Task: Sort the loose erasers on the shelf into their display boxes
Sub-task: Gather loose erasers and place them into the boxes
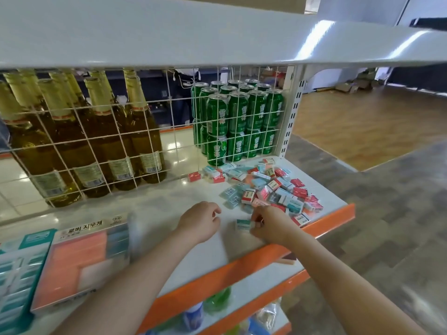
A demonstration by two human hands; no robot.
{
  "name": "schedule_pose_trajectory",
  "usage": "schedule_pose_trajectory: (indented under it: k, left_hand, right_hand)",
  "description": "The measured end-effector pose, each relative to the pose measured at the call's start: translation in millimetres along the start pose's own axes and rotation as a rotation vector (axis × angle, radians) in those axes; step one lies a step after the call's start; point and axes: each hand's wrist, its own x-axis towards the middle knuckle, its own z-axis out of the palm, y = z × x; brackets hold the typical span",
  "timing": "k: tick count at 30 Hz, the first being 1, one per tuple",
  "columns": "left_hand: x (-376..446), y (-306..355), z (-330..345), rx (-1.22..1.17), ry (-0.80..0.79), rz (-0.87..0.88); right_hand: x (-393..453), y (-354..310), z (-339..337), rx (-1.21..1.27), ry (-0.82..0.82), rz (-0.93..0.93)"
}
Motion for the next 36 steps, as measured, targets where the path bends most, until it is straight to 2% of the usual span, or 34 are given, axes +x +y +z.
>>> schedule_pose_trajectory:
  k: [3, 7, 14, 20, 29, 36]
  left_hand:
    - [5.1, -4.0, 0.6, -0.061, 0.033, -0.035]
    - [11.1, -2.9, 2.6, -0.131, 0.034, -0.049]
    - [24.2, 31.4, 8.8, -0.170, -0.004, 0.114]
    - [32.9, 67.7, 22.0, -0.133, -0.125, 0.285]
    - [41.4, 95.9, 42.0, -0.084, -0.372, 0.372]
    - [47.6, 101.8, 45.5, -0.176, -0.439, 0.263]
  right_hand:
    - [4.7, 4.9, -1.1, 0.027, 0.054, -0.007]
    - [7.7, 16.3, -10.4, 0.151, 0.261, 0.058]
    - [1.2, 47.7, -34.0, 0.259, 0.507, 0.231]
    - [-13.5, 69.5, -34.7, 0.312, 0.486, 0.323]
    - [-28.6, 73.3, -37.5, 0.385, 0.478, 0.357]
    - [-35.6, 71.3, -32.8, 0.409, 0.452, 0.366]
